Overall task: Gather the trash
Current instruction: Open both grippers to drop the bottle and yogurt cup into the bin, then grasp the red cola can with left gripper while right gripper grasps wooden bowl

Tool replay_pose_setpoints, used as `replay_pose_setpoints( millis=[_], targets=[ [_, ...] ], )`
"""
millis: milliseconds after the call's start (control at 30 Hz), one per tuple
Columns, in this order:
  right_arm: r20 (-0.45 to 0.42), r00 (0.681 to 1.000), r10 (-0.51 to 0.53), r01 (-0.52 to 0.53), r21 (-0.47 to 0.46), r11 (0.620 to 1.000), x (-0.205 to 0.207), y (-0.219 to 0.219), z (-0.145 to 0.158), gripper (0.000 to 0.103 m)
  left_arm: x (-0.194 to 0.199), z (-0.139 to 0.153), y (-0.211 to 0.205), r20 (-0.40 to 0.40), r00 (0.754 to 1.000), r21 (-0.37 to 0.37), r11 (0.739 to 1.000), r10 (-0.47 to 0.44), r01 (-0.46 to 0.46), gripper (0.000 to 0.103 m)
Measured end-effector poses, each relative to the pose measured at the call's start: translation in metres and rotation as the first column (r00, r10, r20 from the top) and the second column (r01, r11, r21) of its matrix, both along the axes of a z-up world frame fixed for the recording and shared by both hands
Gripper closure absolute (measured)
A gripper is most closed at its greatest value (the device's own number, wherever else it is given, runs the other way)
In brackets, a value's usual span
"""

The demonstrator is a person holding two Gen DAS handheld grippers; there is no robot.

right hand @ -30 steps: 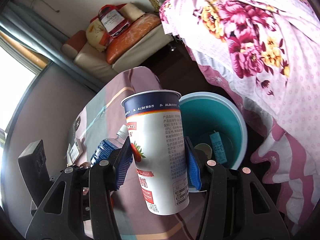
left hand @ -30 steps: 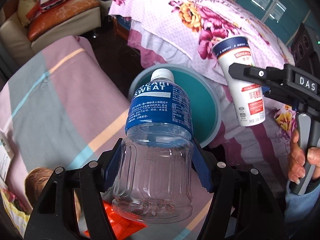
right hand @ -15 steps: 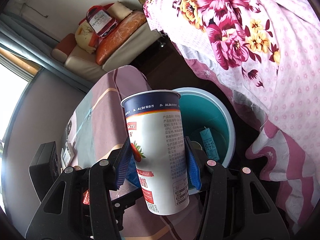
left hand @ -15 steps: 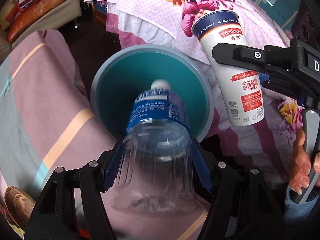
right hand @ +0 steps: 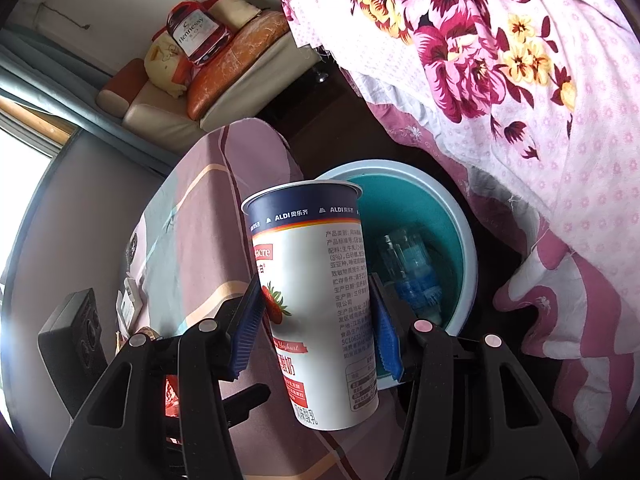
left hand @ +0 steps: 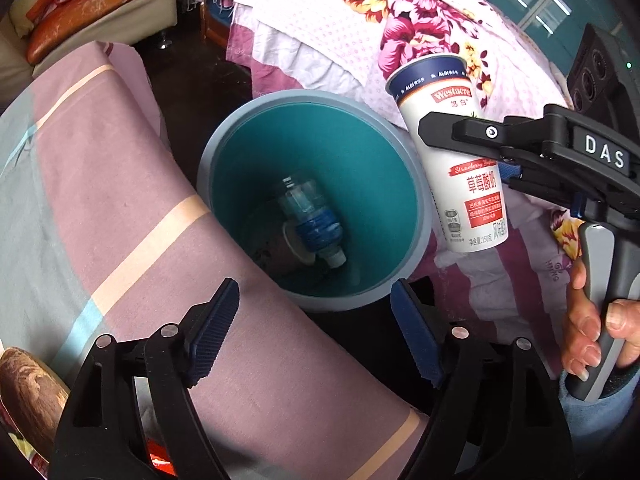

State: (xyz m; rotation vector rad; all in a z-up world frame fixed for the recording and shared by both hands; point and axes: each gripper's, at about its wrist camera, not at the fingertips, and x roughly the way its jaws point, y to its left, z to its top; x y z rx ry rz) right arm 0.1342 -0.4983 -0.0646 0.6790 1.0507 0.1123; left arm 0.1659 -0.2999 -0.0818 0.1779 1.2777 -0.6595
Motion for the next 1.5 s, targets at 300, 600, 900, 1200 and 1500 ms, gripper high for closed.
replay_pose_setpoints(
  millis=[300, 600, 900, 1200, 1500],
  targets=[
    [-0.015, 1.000, 0.016, -0.016, -0.012, 1.000, 0.002, 0.008, -0.001, 0.054, 0.003, 0.005, 0.021, 0.001, 0.998, -0.027, 0.998, 0.057, -0.057, 0.024],
    [-0.076, 0.996, 0.037, -0.039, -0.032, 0.999, 0.008, 0.020, -0.008, 0.051, -0.004, 0.017, 0.047, 0.019, 0.995, -0.066, 0.993, 0.099, -0.098, 0.019],
    [-0.082, 0.996, 0.025, -0.029, -0.053, 0.998, 0.004, 0.032, 0.001, 0.032, -0.012, 0.029, 0.076, 0.035, 0.989, -0.105, 0.985, 0.143, -0.139, 0.016],
    [-0.096, 0.995, 0.017, -0.021, -0.046, 0.999, -0.003, 0.044, 0.016, 0.028, -0.025, 0.042, 0.106, 0.058, 0.980, -0.145, 0.973, 0.189, -0.179, 0.013],
    [-0.078, 0.995, 0.060, -0.067, -0.081, 0.994, -0.011, 0.079, 0.038, 0.026, -0.043, 0.054, 0.151, 0.074, 0.964, -0.173, 0.956, 0.254, -0.238, 0.013]
  ],
)
